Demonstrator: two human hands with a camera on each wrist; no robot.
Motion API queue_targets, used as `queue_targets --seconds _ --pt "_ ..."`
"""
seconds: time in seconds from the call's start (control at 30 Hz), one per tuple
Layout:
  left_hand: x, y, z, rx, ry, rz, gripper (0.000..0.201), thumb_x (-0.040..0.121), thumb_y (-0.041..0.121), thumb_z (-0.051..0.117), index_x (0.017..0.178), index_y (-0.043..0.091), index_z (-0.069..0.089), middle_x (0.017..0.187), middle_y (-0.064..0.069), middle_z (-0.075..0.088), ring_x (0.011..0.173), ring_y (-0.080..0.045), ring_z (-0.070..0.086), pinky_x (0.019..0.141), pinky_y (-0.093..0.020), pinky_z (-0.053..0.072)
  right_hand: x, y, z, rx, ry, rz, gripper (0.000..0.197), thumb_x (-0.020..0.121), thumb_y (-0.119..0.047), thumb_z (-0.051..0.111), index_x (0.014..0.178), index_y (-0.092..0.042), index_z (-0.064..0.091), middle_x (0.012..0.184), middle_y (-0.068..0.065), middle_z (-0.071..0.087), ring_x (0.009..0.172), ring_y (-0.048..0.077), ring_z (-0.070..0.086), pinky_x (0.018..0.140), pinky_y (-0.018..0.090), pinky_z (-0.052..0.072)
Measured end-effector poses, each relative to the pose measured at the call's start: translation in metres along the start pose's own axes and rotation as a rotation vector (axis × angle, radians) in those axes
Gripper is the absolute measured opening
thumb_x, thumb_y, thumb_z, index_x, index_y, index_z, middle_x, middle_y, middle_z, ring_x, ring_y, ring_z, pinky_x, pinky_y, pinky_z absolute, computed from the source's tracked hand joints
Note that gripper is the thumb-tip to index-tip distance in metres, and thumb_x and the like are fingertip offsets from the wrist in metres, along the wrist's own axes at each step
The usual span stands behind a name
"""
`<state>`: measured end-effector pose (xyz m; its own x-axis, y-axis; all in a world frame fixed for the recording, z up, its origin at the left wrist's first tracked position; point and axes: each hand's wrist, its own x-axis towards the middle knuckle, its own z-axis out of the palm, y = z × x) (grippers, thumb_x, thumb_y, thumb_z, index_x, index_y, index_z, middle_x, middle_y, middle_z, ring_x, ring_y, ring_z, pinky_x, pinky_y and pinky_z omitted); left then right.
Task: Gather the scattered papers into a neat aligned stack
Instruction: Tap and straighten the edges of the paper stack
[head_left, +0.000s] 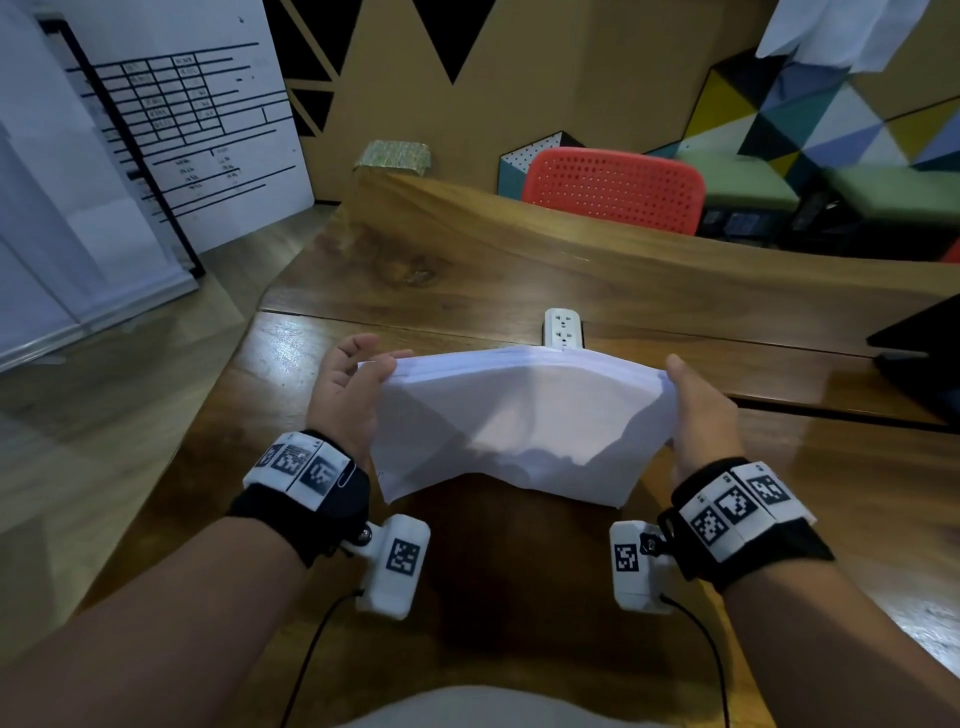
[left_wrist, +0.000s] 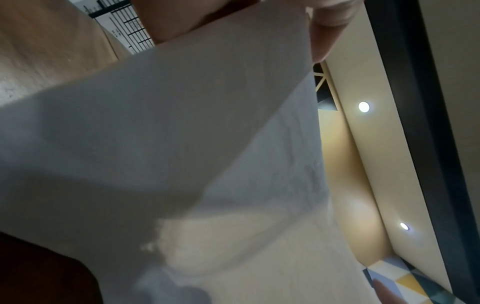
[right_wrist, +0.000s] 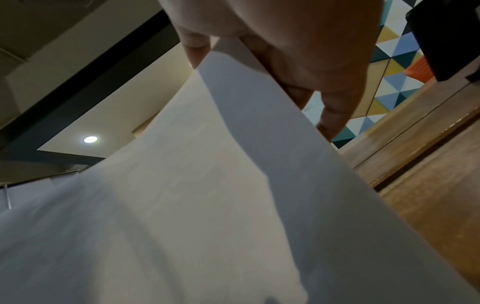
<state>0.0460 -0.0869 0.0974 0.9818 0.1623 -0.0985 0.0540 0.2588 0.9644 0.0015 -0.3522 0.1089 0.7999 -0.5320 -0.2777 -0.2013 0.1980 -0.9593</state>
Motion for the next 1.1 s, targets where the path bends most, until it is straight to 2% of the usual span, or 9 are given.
queue_targets --seconds 0.13,0.23,0.37,0.47,0.53,0.63,0.7,0.87,1.1 --pt "0.001 0.003 0.0 0.016 0.011 0.013 0.028 0.087 0.0 0.046 0.089 0.028 0.05 0.083 0.001 0.069 0.071 -0.015 0.061 0.057 -0.024 0.051 0.006 -0.002 0.001 -0.058 0.087 0.021 0.07 0.084 -0.042 0.059 0.126 0.012 0.046 0.104 0.026 0.061 0.098 0.035 0.059 0.091 0.041 0.044" --pt "0.003 0.006 0.001 -0.007 0.016 -0.004 0.027 0.088 0.001 0.044 0.088 0.028 0.05 0.084 -0.002 0.068 0.076 -0.019 0.06 0.067 -0.031 0.049 0.008 -0.006 0.004 -0.134 0.084 0.014 0.04 0.081 -0.037 0.062 0.091 0.001 0.061 0.072 0.012 0.045 0.073 0.026 0.047 0.071 0.033 0.039" --pt "0.001 0.007 0.001 0.044 0.015 0.018 0.027 0.088 0.002 0.044 0.09 0.029 0.05 0.088 -0.001 0.069 0.077 -0.017 0.06 0.065 -0.029 0.048 0.012 -0.005 0.003 -0.102 0.068 -0.01 0.048 0.085 -0.029 0.06 0.113 0.011 0.055 0.083 0.019 0.043 0.083 0.022 0.042 0.074 0.034 0.038" --pt "0.004 0.008 0.001 0.059 0.002 0.025 0.028 0.088 0.001 0.044 0.092 0.028 0.05 0.087 0.002 0.069 0.078 -0.013 0.061 0.062 -0.026 0.048 0.012 -0.008 0.002 -0.115 0.02 -0.048 0.026 0.085 -0.029 0.062 0.089 -0.003 0.065 0.085 0.016 0.052 0.087 0.024 0.049 0.081 0.036 0.042" --pt "0.007 0.007 -0.002 0.057 -0.02 0.028 0.016 0.087 0.017 0.054 0.097 0.028 0.049 0.088 0.004 0.068 0.082 -0.016 0.062 0.062 -0.026 0.049 0.012 -0.006 -0.002 -0.076 -0.039 -0.073 0.029 0.076 -0.049 0.068 0.084 -0.021 0.062 0.092 0.006 0.062 0.096 0.027 0.059 0.088 0.038 0.048" --pt "0.006 -0.001 -0.01 0.099 -0.175 0.01 0.085 0.033 0.071 0.078 0.102 0.035 0.046 0.099 0.002 0.059 0.083 -0.017 0.062 0.063 -0.031 0.055 0.014 0.004 -0.014 0.042 -0.223 -0.098 0.085 0.032 -0.072 0.078 0.102 -0.029 0.056 0.103 0.0 0.063 0.09 0.015 0.066 0.073 0.029 0.057" --pt "0.003 -0.007 -0.012 0.154 -0.243 -0.008 0.094 0.021 0.063 0.085 0.102 0.034 0.046 0.097 0.002 0.056 0.085 -0.016 0.06 0.064 -0.026 0.056 0.014 0.013 -0.015 0.063 -0.284 -0.105 0.093 0.023 -0.06 0.087 0.106 -0.03 0.054 0.106 0.002 0.064 0.086 0.011 0.07 0.069 0.025 0.057" --pt "-0.007 -0.003 0.006 0.344 -0.063 0.043 0.018 0.074 0.015 0.075 0.076 0.024 0.06 0.074 0.005 0.065 0.073 -0.015 0.063 0.055 -0.02 0.051 -0.001 0.017 0.006 -0.031 -0.075 -0.126 0.025 0.073 -0.007 0.075 0.083 -0.025 0.062 0.093 0.006 0.068 0.099 0.035 0.065 0.087 0.046 0.054" --pt "-0.003 -0.002 -0.001 0.28 -0.091 0.055 0.035 0.072 0.003 0.073 0.06 0.02 0.044 0.057 0.011 0.06 0.051 0.0 0.055 0.049 -0.02 0.045 0.001 0.026 0.006 -0.005 -0.025 -0.148 0.026 0.072 -0.008 0.076 0.083 -0.026 0.063 0.093 0.003 0.068 0.098 0.031 0.065 0.092 0.053 0.051"
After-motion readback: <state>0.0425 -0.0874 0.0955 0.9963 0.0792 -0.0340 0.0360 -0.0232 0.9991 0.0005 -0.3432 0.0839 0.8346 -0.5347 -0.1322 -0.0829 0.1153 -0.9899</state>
